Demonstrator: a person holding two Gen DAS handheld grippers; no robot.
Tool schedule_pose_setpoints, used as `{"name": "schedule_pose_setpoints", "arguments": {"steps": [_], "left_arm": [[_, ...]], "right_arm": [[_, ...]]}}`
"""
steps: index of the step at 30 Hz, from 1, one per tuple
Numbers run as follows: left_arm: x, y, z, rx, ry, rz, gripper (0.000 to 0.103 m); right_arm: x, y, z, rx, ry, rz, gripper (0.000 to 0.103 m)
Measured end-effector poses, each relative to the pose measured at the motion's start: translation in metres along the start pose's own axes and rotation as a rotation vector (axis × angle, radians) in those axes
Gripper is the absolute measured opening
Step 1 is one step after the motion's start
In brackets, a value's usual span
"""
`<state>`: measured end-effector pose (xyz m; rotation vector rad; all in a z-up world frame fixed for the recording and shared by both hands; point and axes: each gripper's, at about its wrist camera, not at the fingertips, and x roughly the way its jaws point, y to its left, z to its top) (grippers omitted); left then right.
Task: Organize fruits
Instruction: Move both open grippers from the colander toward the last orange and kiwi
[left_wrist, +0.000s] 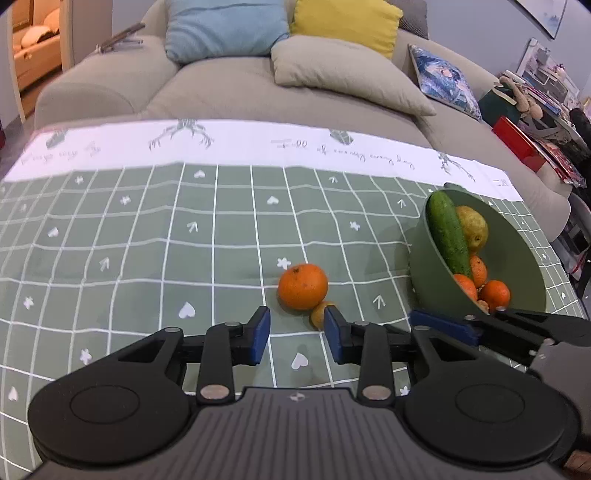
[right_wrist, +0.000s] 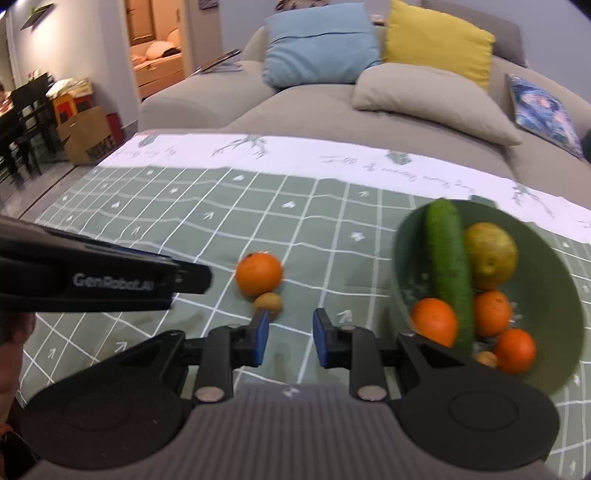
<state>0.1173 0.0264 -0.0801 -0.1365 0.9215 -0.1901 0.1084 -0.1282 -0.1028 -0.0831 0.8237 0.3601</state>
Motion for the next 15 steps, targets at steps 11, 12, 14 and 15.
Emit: {"name": "schedule_pose_setpoints", "arguments": {"steps": [11, 12, 14, 15], "left_arm": [[0.026, 0.019, -0.005, -0.033, 0.041, 0.049, 0.04], [0.027, 0.021, -0.005, -0.036, 0.043, 0.052, 0.04], [0.03, 0.024, -0.005, -0.046, 0.047, 0.05, 0.04], [0.031, 0.026, -0.004, -0.051, 0.049, 0.047, 0.04]], "right_arm": [[0.056, 0.012, 0.007, -0.074, 0.045, 0.032, 0.022], [0.06, 0.013, 0.008, -0.078, 0.049, 0.031, 0.022], [0.066, 0.014, 0.009, -0.093, 0.054, 0.031, 0.022], [0.069, 0.015, 0.01, -0.102, 0.056, 0.032, 0.023]]}}
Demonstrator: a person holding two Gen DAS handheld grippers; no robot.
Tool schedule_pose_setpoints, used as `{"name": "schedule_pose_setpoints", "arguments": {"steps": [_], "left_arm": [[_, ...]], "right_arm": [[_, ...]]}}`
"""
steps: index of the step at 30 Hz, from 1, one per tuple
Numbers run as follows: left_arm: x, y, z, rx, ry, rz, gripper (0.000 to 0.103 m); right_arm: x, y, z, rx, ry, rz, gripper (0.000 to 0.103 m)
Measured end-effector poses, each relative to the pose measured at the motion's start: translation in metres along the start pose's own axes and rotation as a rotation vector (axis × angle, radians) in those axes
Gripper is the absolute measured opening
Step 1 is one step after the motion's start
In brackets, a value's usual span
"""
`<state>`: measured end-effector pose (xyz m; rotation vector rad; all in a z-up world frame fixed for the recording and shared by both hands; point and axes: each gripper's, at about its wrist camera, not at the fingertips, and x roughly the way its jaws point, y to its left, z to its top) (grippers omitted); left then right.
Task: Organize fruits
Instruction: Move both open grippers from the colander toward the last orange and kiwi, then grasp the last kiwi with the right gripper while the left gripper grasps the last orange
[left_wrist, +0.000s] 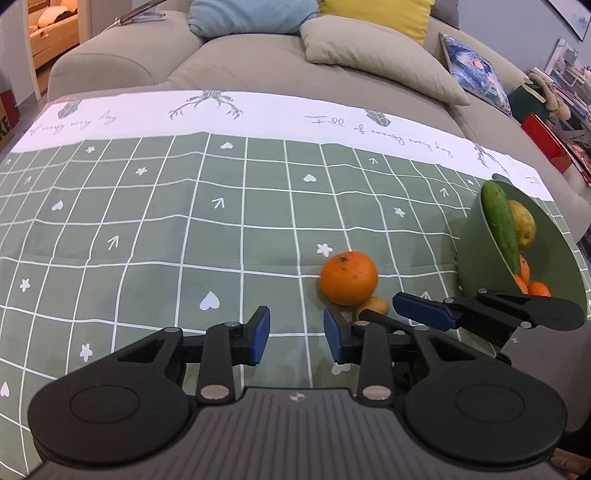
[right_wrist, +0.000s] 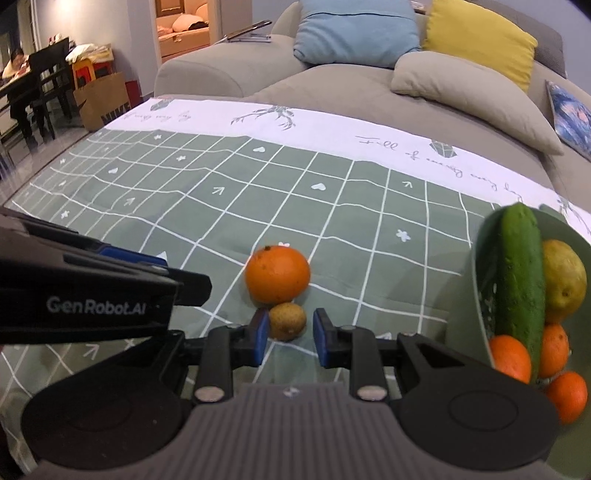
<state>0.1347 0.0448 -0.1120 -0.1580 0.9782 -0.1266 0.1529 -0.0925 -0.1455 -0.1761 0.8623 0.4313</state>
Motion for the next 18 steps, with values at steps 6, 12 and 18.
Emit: {"name": "schedule_pose_setpoints", "arguments": {"steps": [6, 12, 18], "left_arm": [[0.004, 0.004, 0.0, -0.01, -0.002, -0.02, 0.04], [0.007, -0.001, 0.003, 0.009, -0.007, -0.049, 0.041], [0.016, -0.016, 0.01, 0.023, -0.016, -0.093, 0.06]], "right_arm": [[0.009, 0.002, 0.0, -0.012, 0.019, 0.024, 0.022], [0.005, -0.001, -0.002, -0.005, 0.021, 0.004, 0.02], [-0.001, -0.008, -0.003, -0.021, 0.016, -0.053, 0.02]]}}
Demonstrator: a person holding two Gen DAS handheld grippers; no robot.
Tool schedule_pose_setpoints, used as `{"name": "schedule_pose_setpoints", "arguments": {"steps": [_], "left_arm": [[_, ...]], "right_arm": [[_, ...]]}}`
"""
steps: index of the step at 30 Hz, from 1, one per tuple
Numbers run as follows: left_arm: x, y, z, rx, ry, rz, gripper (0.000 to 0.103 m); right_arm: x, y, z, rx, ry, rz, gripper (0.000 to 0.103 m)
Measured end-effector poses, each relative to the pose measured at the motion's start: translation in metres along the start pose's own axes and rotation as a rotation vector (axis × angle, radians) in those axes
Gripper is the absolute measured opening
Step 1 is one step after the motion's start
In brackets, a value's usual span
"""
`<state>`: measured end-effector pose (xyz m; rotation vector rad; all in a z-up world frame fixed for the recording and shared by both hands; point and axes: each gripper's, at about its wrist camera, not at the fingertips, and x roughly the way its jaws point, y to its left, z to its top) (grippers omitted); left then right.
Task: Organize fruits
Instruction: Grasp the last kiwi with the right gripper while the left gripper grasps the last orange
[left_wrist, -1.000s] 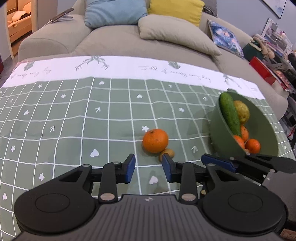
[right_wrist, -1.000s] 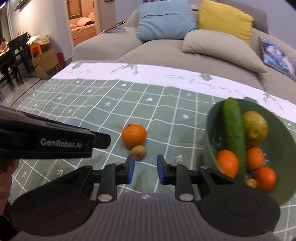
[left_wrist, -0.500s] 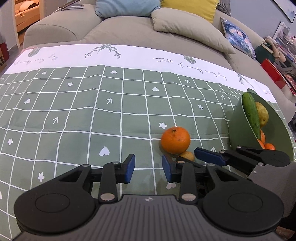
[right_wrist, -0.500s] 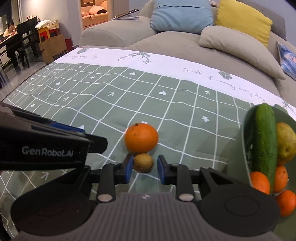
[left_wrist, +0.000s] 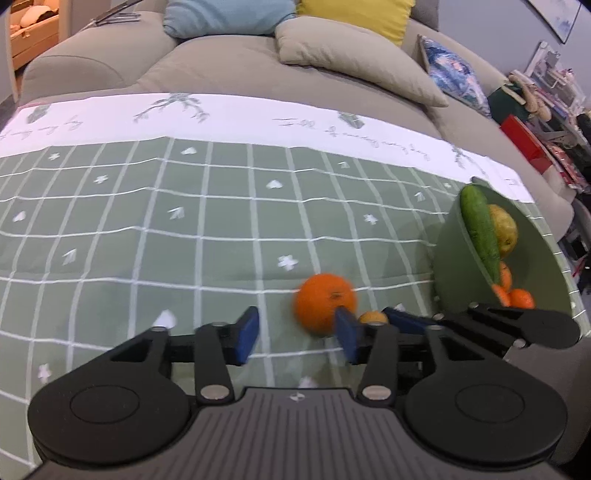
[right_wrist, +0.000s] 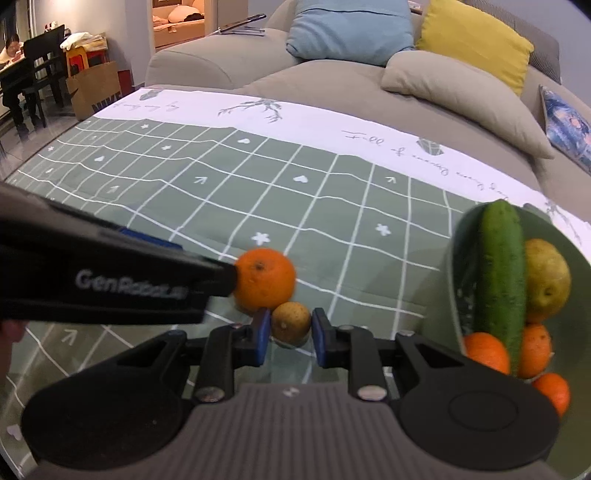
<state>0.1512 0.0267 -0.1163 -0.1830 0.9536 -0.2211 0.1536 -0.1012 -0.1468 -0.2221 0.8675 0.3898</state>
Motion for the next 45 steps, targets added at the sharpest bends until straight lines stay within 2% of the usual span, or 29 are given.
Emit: {"name": "schedule_pose_setpoints", "arguments": {"steps": [3, 12, 15, 17, 21, 27, 34, 40, 45], "left_arm": [[0.007, -0.009, 0.004, 0.018, -0.002, -0.019, 0.061], [0.033, -0.017, 0.008, 0.003, 0.044, 0.015, 0.061], [0.036, -0.015, 0.007, -0.014, 0.049, 0.002, 0.056], [0.036, -0.016, 0.007, -0.013, 0.046, -0.006, 0.05], [0.034, -0.019, 0.007, -0.002, 0.045, 0.007, 0.049], [0.016, -0.022, 0.008, -0.006, 0.022, 0.06, 0.048], [-0.024, -0.027, 0.006, -0.034, -0.049, 0.102, 0.048], [-0.055, -0.044, 0.007, -0.027, -0.105, 0.112, 0.048], [-0.069, -0.066, 0.008, -0.016, -0.131, 0.081, 0.048]], "right_arm": [[-0.002, -0.005, -0.003, -0.005, -0.001, -0.015, 0.02], [-0.003, -0.008, -0.008, -0.013, 0.005, -0.021, 0.019], [-0.003, -0.009, -0.008, -0.015, 0.005, -0.017, 0.019], [-0.002, -0.009, -0.007, -0.014, 0.005, -0.014, 0.019], [-0.003, -0.01, -0.006, -0.017, 0.001, -0.008, 0.019], [-0.021, -0.01, -0.007, -0.024, -0.034, 0.004, 0.019], [-0.06, -0.008, -0.005, -0.055, -0.107, 0.01, 0.019], [-0.098, -0.016, -0.006, -0.079, -0.174, -0.011, 0.019], [-0.124, -0.032, -0.01, -0.096, -0.216, -0.032, 0.02]]}}
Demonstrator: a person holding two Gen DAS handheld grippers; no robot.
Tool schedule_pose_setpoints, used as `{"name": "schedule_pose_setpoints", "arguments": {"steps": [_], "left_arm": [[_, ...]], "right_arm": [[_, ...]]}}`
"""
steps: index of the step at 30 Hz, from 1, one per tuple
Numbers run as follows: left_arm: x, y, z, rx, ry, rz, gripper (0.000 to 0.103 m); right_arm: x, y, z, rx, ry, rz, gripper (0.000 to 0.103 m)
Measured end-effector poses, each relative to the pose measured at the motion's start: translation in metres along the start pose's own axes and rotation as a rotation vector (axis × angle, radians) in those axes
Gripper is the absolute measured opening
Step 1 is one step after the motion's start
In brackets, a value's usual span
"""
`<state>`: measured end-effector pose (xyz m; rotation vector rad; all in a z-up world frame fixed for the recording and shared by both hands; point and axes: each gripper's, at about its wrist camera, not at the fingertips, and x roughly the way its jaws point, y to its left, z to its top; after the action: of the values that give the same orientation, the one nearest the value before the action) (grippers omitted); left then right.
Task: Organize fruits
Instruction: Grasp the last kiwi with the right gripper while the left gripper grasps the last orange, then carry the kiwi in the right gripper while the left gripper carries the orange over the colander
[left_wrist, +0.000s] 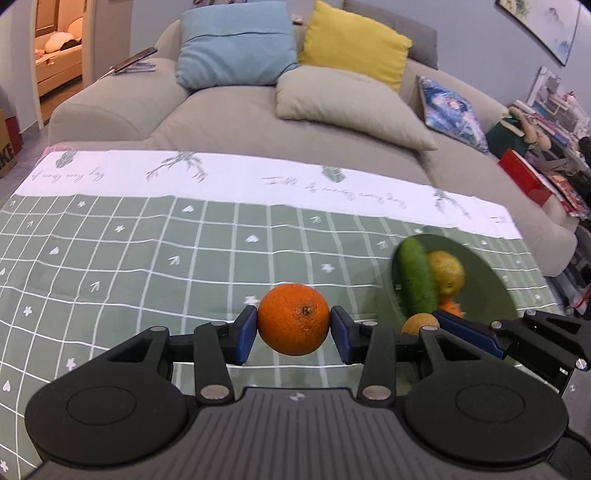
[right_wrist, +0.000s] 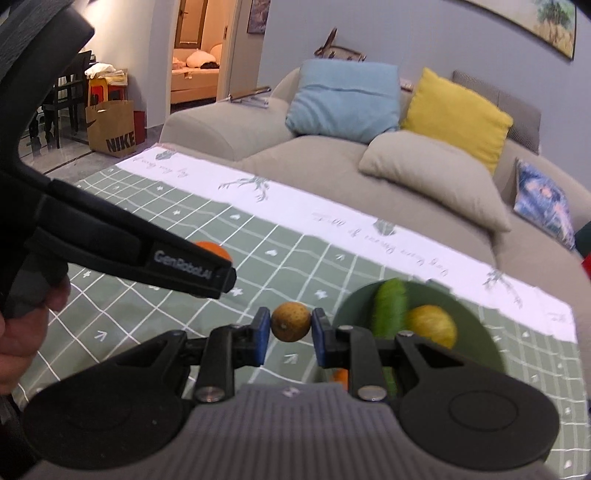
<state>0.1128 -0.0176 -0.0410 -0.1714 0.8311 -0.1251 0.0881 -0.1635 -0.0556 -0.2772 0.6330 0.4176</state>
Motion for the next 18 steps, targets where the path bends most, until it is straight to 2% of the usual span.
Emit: {"name": "schedule_pose_setpoints", "arguments": {"steps": [9, 14, 18], "left_arm": [[-0.001, -0.049, 0.003, 0.073, 0.003, -0.074, 0.048], [0.014, -0.072, 0.008, 0.092, 0.033, -0.125, 0.048], [0.029, -0.086, 0.008, 0.086, 0.078, -0.164, 0.048]], "right_arm": [[-0.026, -0.059, -0.011, 0.065, -0.011, -0.033, 0.02], [-0.023, -0.093, -0.017, 0.104, 0.004, -0.053, 0.02], [-0.013, -0.111, -0.021, 0.072, 0.027, -0.063, 0.02]]}}
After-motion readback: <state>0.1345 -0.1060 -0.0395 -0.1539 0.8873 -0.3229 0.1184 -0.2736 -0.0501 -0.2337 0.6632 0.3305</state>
